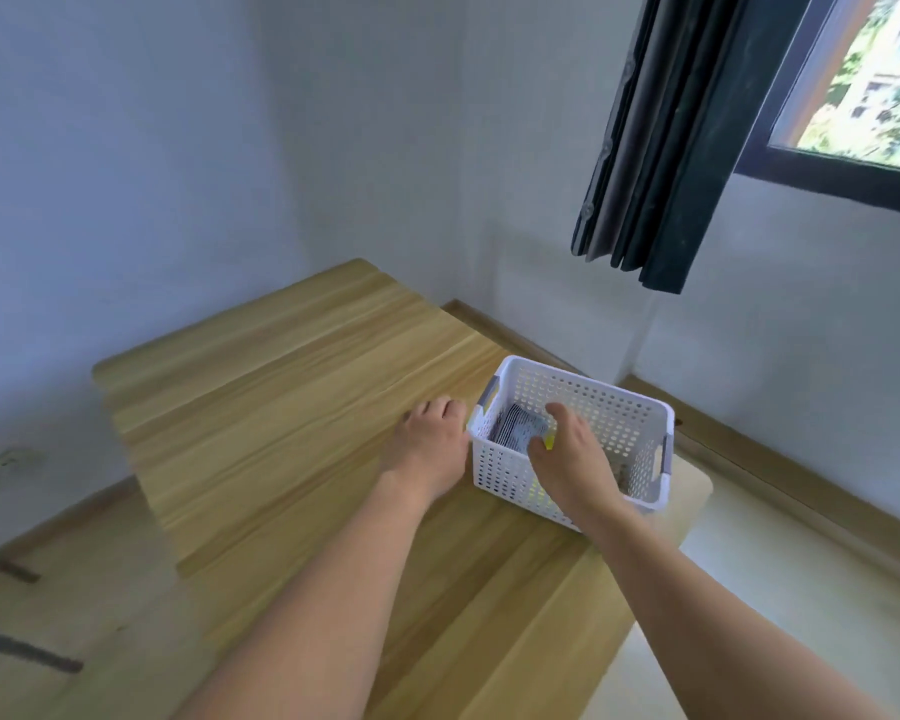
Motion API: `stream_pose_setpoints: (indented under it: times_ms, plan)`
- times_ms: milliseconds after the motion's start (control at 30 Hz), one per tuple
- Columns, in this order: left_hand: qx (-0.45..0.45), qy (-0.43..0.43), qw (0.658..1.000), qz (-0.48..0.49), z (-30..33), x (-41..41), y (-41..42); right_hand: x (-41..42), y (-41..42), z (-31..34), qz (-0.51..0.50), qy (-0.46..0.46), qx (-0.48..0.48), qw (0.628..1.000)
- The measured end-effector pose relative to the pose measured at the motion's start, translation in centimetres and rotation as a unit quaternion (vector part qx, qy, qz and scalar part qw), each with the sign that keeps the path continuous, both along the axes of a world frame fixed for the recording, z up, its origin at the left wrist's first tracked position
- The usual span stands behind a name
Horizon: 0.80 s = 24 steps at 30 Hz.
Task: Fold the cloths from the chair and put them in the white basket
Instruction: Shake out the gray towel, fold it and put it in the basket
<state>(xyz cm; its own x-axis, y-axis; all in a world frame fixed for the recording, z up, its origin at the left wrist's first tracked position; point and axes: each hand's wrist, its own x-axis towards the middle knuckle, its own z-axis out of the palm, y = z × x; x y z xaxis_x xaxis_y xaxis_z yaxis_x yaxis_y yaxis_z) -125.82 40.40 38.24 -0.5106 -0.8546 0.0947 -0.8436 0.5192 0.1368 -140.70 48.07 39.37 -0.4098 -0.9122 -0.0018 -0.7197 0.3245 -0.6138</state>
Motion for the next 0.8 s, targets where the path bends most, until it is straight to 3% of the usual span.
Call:
stream_pose_setpoints:
  times_ms: [467,800]
  plan:
    - [-0.051,0.012,0.998,0.031,5.0,15.7,7.6,13.5,8.3,4.7,0.021,-0.007,-0.017,1.0]
    - [-0.045,0.038,0.998,0.003,5.6,35.4,7.6,33.4,9.5,6.1,0.011,0.007,-0.011,1.0]
